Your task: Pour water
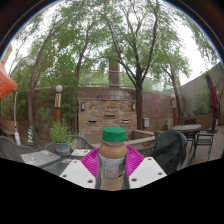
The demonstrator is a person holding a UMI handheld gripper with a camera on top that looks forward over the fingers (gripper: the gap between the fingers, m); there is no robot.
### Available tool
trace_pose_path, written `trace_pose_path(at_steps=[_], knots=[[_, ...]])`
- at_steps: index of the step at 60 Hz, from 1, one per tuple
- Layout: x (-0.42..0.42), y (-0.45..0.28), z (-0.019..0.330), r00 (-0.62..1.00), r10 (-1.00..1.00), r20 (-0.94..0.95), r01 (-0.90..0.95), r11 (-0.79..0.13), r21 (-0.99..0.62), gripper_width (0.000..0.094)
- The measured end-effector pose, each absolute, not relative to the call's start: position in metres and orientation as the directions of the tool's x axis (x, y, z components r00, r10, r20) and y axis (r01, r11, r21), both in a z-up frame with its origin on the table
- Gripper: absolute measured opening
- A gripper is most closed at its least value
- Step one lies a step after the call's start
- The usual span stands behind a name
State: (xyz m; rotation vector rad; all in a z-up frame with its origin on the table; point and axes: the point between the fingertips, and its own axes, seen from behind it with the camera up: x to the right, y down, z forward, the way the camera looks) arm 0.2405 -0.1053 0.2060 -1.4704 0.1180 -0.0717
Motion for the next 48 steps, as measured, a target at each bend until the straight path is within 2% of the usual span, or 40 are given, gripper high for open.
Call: trace_pose_path(at_steps=[5, 10, 11, 16, 20, 22, 29, 40, 48], knots=[[0.271, -0.1, 0.149, 0.99, -0.138, 0.018, 0.022, 0.024, -0.999, 0.0325], [0.292, -0.1, 0.109, 0.989, -0.144, 0.041, 0.038, -0.024, -0.999, 0.0326], [0.293, -0.078, 0.104, 0.989, -0.145, 0.035, 0.031, -0.027, -0.999, 0.0326], [0.304, -0.091, 0.078, 0.992, -0.126, -0.018, -0.024, -0.044, -0.999, 0.0326], [0.304, -0.086, 0.074, 0.992, -0.126, -0.027, -0.034, -0.054, -0.998, 0.0325], [0.303, -0.08, 0.073, 0.993, -0.119, -0.02, -0.022, -0.022, -1.0, 0.0325], [0.295, -0.078, 0.071, 0.993, -0.114, 0.021, 0.02, -0.01, -1.0, 0.0325], [0.3, -0.086, 0.075, 0.99, -0.131, 0.042, 0.04, -0.018, -0.999, 0.0337], [0.297, -0.079, 0.07, 0.99, -0.134, 0.05, 0.045, -0.042, -0.998, 0.0484]])
